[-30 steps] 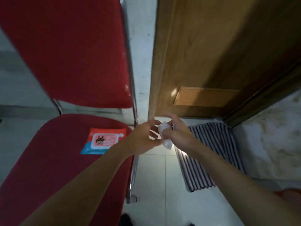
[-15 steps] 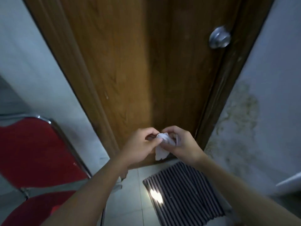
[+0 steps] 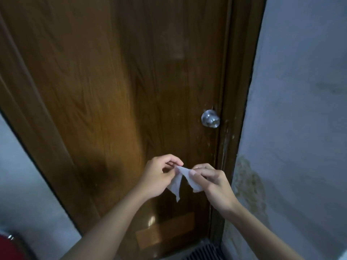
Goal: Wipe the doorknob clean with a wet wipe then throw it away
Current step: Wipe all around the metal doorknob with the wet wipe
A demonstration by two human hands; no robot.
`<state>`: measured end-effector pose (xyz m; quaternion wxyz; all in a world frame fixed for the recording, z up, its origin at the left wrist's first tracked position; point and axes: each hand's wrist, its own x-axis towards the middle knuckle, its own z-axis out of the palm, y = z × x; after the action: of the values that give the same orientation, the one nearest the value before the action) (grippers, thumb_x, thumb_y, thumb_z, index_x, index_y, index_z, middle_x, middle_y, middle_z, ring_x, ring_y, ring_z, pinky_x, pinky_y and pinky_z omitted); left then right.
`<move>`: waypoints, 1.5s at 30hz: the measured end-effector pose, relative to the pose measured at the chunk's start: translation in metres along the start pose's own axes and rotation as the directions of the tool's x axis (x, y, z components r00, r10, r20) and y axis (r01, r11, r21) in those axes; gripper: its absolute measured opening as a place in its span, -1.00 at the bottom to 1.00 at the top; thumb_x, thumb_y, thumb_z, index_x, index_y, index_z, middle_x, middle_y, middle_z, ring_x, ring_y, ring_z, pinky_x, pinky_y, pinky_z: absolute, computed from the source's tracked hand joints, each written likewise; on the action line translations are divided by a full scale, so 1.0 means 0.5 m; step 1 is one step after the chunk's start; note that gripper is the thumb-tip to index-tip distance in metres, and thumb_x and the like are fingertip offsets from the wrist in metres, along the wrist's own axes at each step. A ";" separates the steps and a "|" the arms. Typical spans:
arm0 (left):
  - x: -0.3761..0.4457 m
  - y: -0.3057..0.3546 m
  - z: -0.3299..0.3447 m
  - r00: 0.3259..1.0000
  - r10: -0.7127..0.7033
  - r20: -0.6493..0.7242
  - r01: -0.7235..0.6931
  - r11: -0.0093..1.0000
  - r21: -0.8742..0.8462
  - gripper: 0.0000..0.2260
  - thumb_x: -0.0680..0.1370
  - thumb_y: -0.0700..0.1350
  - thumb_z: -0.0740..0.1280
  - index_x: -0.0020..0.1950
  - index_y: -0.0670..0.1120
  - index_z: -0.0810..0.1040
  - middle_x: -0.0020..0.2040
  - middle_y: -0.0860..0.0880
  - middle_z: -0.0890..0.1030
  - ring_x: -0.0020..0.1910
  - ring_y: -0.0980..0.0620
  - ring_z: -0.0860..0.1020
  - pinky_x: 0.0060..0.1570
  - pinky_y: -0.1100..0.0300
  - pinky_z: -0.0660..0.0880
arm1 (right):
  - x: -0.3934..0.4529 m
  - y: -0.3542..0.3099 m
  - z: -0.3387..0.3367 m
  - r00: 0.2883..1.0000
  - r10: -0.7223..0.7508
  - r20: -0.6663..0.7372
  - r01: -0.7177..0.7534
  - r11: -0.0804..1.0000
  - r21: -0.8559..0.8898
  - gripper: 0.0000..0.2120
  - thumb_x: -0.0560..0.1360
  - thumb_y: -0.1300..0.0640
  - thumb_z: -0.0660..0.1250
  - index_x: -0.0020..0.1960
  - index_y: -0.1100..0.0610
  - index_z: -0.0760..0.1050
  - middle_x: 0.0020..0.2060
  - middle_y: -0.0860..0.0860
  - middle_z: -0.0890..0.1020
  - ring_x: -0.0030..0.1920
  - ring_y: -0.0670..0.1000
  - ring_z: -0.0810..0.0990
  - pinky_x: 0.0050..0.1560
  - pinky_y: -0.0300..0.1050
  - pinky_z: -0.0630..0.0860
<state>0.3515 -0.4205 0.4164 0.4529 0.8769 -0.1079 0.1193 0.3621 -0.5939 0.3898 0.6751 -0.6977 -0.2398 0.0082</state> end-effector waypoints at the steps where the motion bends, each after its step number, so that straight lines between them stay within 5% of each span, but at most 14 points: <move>1: 0.023 0.000 -0.002 1.000 0.007 -0.001 -0.007 1.000 0.003 -0.82 0.48 -0.28 0.31 -0.07 -0.01 0.59 -0.11 0.06 0.61 -0.06 0.13 0.57 -0.05 0.25 0.54 | 0.021 -0.005 -0.006 1.000 0.011 -0.012 -0.011 0.999 0.046 -0.76 0.49 0.17 0.31 -0.31 0.10 0.66 -0.23 -0.01 0.54 -0.08 -0.02 0.50 -0.06 -0.12 0.44; 8: 0.213 0.000 -0.013 0.996 0.070 -0.058 -0.072 0.997 -0.041 -0.88 0.47 -0.17 0.37 -0.08 0.05 0.56 -0.16 0.15 0.61 -0.14 0.29 0.56 -0.24 0.45 0.51 | 0.191 -0.035 -0.055 0.985 -0.134 -0.109 0.141 0.988 0.058 -0.87 0.46 0.13 0.33 -0.12 0.08 0.66 -0.14 0.00 0.69 -0.04 -0.04 0.62 -0.08 -0.29 0.53; 12: 0.304 0.004 0.005 0.995 0.001 -0.104 -0.032 0.955 -0.296 -0.90 0.45 -0.18 0.39 -0.15 0.02 0.57 -0.27 0.06 0.62 -0.30 0.15 0.63 -0.32 0.31 0.56 | 0.271 -0.027 -0.080 0.983 -0.104 -0.149 0.109 0.994 0.021 -0.82 0.47 0.12 0.33 0.03 -0.07 0.61 -0.04 -0.06 0.69 -0.03 -0.11 0.63 -0.09 -0.33 0.55; 17: 0.382 -0.010 0.050 0.997 -0.078 0.017 0.076 0.855 -0.514 -0.83 0.51 -0.21 0.31 -0.14 0.06 0.60 -0.16 -0.02 0.67 -0.21 0.09 0.67 -0.28 0.31 0.55 | 0.331 0.015 -0.103 0.946 -0.150 -0.288 0.121 0.986 -0.114 -0.78 0.48 0.21 0.32 0.04 -0.05 0.59 -0.11 0.00 0.69 -0.08 -0.07 0.64 -0.11 -0.21 0.60; 21: 0.410 -0.031 0.078 0.991 -0.040 0.131 0.084 0.935 -0.345 -0.83 0.52 -0.13 0.30 -0.01 0.13 0.59 -0.02 0.06 0.65 -0.09 0.15 0.64 -0.13 0.22 0.56 | 0.348 0.042 -0.152 0.920 -0.194 -0.342 0.086 0.948 -0.307 -0.79 0.48 0.28 0.31 0.01 0.01 0.58 -0.16 -0.04 0.61 -0.17 -0.16 0.59 -0.28 -0.36 0.50; 27: 0.439 -0.049 0.081 1.000 0.003 0.010 -0.001 0.985 -0.170 -0.67 0.43 -0.15 0.41 0.15 0.08 0.47 0.15 0.10 0.48 0.03 0.25 0.49 -0.09 0.36 0.44 | 0.392 0.055 -0.247 0.865 -0.225 -0.449 -0.045 0.856 -0.516 -0.74 0.47 0.24 0.33 0.16 0.23 0.52 -0.04 0.02 0.51 -0.05 -0.03 0.51 -0.24 -0.55 0.39; 33: 0.479 -0.044 0.109 0.999 0.037 -0.018 -0.036 0.997 0.069 -0.31 0.35 -0.09 0.49 0.40 -0.04 0.25 0.34 0.03 0.32 0.25 0.11 0.36 0.18 0.18 0.38 | 0.432 0.065 -0.264 0.937 -0.317 -0.149 0.117 0.683 -0.721 -0.84 0.52 0.32 0.20 0.04 0.26 0.52 -0.06 0.04 0.46 -0.10 -0.12 0.45 -0.11 -0.55 0.31; 37: 0.499 -0.037 0.141 0.998 0.056 0.004 -0.056 0.979 0.194 -0.18 0.32 -0.02 0.51 0.44 -0.02 0.13 0.40 0.02 0.26 0.35 0.04 0.29 0.28 0.11 0.32 | 0.439 0.106 -0.269 0.949 -0.315 -0.023 0.155 0.528 -0.835 -0.75 0.48 0.36 0.23 0.15 0.25 0.49 0.09 0.16 0.51 0.08 0.06 0.42 0.01 -0.26 0.30; 41: 0.514 -0.032 0.164 0.999 0.036 -0.032 -0.026 0.963 0.269 -0.15 0.30 -0.02 0.52 0.45 -0.04 0.11 0.38 0.00 0.27 0.34 0.03 0.29 0.30 0.03 0.36 | 0.418 0.137 -0.267 0.934 -0.300 -0.194 0.033 0.614 -0.789 -0.73 0.46 0.43 0.22 0.13 0.31 0.52 0.07 0.22 0.57 0.05 0.17 0.51 -0.01 -0.13 0.43; 45: 0.524 -0.026 0.184 0.998 0.023 -0.057 -0.006 0.958 0.286 -0.19 0.31 -0.06 0.51 0.43 -0.08 0.15 0.35 -0.03 0.31 0.32 0.01 0.30 0.28 0.08 0.36 | 0.421 0.132 -0.276 0.939 -0.313 -0.141 0.092 0.623 -0.777 -0.70 0.43 0.45 0.26 0.15 0.31 0.50 0.08 0.22 0.57 0.06 0.18 0.51 0.01 -0.12 0.42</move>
<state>0.6138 -0.5098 0.4353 0.3239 0.9283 -0.0824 0.1629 0.6161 -0.6490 0.4056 0.3420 -0.8784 -0.2070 -0.2620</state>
